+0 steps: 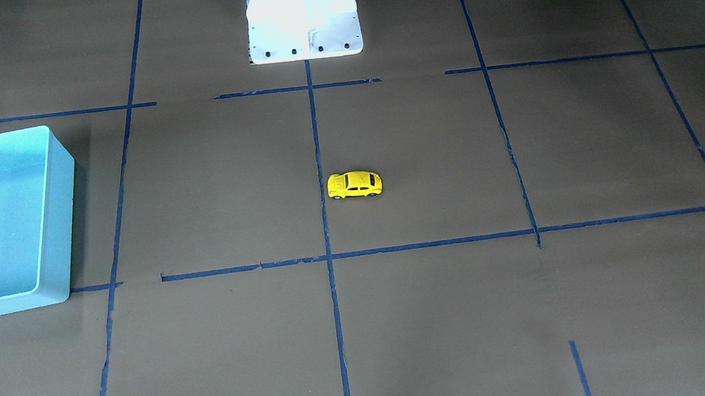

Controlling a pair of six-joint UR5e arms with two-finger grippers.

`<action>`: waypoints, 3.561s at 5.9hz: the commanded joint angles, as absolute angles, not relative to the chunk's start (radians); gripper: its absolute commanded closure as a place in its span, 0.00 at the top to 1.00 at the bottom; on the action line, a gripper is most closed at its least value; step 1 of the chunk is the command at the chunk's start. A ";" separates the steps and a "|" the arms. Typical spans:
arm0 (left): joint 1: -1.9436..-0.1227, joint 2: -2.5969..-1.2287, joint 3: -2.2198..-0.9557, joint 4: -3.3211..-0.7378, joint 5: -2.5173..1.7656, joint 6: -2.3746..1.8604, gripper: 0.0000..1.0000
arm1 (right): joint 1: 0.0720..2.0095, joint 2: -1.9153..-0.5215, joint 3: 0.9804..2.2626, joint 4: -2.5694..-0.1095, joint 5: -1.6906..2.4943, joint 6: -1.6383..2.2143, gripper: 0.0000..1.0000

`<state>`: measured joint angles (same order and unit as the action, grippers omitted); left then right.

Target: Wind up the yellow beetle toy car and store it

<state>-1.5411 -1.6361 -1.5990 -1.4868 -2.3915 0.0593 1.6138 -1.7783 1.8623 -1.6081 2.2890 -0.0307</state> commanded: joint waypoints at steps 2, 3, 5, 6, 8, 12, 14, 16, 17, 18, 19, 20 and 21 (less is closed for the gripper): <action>-1.359 -1.663 -1.794 -1.477 -2.395 0.055 1.00 | 1.615 -1.779 1.864 -1.609 2.289 -0.032 1.00; -1.282 -1.731 -1.819 -1.477 -2.395 0.055 1.00 | 1.614 -1.776 1.862 -1.609 2.286 -0.031 1.00; -1.102 -1.912 -1.818 -1.480 -2.393 0.055 1.00 | 1.614 -1.779 1.861 -1.609 2.275 -0.031 1.00; -1.007 -2.006 -1.809 -1.485 -2.390 0.057 1.00 | 1.614 -1.778 1.856 -1.609 2.275 -0.031 1.00; -0.843 -2.130 -1.792 -1.511 -2.315 0.063 1.00 | 1.614 -1.775 1.853 -1.609 2.273 -0.029 1.00; -0.626 -2.486 -1.517 -1.536 -2.089 0.121 1.00 | 1.614 -1.778 1.848 -1.609 2.267 -0.029 1.00; -0.591 -2.554 -1.398 -1.531 -1.991 0.478 1.00 | 1.614 -1.779 1.848 -1.609 2.267 -0.031 1.00; -0.539 -2.553 -1.367 -1.525 -1.875 0.501 1.00 | 1.614 -1.773 1.848 -1.609 2.267 -0.029 1.00; -0.534 -2.537 -1.359 -1.525 -1.879 0.496 1.00 | 1.614 -1.770 1.848 -1.609 2.266 -0.029 1.00; -0.532 -2.521 -1.359 -1.525 -1.881 0.506 1.00 | 1.612 -1.770 1.848 -1.609 2.266 -0.029 1.00; -0.532 -2.502 -1.358 -1.525 -1.879 0.505 1.00 | 1.612 -1.770 1.848 -1.609 2.266 -0.029 1.00; -0.532 -2.493 -1.342 -1.525 -1.875 0.497 1.00 | 1.612 -1.769 1.848 -1.609 2.264 -0.029 1.00; -0.531 -2.494 -1.315 -1.526 -1.875 0.494 1.00 | 1.612 -1.769 1.848 -1.609 2.264 -0.029 1.00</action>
<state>-0.5318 -2.4969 -1.3375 -1.5252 -1.8757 0.4978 1.6123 -1.7691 1.8485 -1.6091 2.2646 -0.0291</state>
